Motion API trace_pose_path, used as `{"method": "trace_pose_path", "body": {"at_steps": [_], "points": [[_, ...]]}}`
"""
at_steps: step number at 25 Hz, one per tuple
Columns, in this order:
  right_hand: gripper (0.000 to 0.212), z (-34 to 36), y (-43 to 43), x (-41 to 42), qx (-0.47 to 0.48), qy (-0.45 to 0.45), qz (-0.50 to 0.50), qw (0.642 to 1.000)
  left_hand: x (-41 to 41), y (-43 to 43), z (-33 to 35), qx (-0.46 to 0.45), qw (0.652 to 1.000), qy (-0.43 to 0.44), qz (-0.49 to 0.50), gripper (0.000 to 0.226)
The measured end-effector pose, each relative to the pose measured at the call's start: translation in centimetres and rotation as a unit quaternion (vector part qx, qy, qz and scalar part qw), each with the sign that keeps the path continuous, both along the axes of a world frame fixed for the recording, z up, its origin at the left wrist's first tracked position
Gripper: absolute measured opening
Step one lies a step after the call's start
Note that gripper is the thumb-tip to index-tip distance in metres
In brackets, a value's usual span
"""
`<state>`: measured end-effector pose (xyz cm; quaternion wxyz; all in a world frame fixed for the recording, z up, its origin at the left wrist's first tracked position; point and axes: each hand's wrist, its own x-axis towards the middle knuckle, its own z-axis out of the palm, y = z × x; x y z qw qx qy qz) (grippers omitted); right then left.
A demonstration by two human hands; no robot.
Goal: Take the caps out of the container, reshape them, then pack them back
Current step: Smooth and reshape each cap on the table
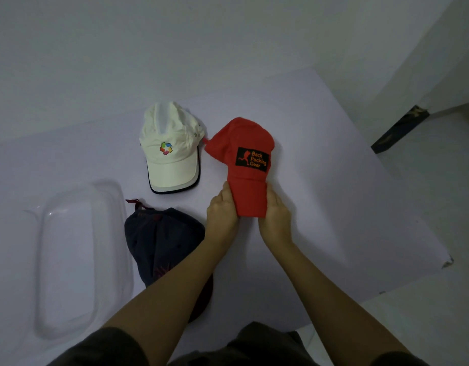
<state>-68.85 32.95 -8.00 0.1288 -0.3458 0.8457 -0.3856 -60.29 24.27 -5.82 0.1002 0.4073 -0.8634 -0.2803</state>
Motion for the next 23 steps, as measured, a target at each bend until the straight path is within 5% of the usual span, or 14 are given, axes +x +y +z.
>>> {"method": "trace_pose_path", "body": {"at_steps": [9, 14, 16, 18, 20, 21, 23], "points": [[0.055, 1.8, -0.1, 0.9, -0.103, -0.189, 0.024, 0.976, 0.8, 0.1, 1.3, 0.017, 0.995, 0.095, -0.012, 0.054], [0.072, 2.7, -0.2, -1.3, -0.036, -0.082, 0.118, 0.989, 2.3, -1.0, -0.1, 0.028, 0.996, 0.068, 0.041, 0.056], [0.076, 3.3, -0.1, -1.7, -0.057, -0.131, 0.115, 0.983, 2.1, -1.2, -0.1, 0.007, 0.996, 0.073, 0.058, 0.057], [0.062, 4.1, -0.5, -1.4, -0.149, -0.312, -0.027, 0.938, 1.6, -0.9, 0.7, 0.016, 0.995, 0.076, 0.064, 0.055], [0.041, 4.8, -1.0, -1.5, -0.211, -0.504, -0.173, 0.819, 1.3, -0.4, 0.9, 0.047, 0.991, 0.107, 0.07, 0.051], [0.036, 5.1, -1.1, -1.6, -0.223, -0.557, -0.196, 0.775, 1.4, -0.4, 0.7, 0.054, 0.99, 0.115, 0.06, 0.05], [0.034, 5.4, -1.0, -2.1, -0.241, -0.577, -0.216, 0.75, 1.8, -0.5, 0.2, 0.092, 0.985, 0.142, 0.018, 0.055]]}}
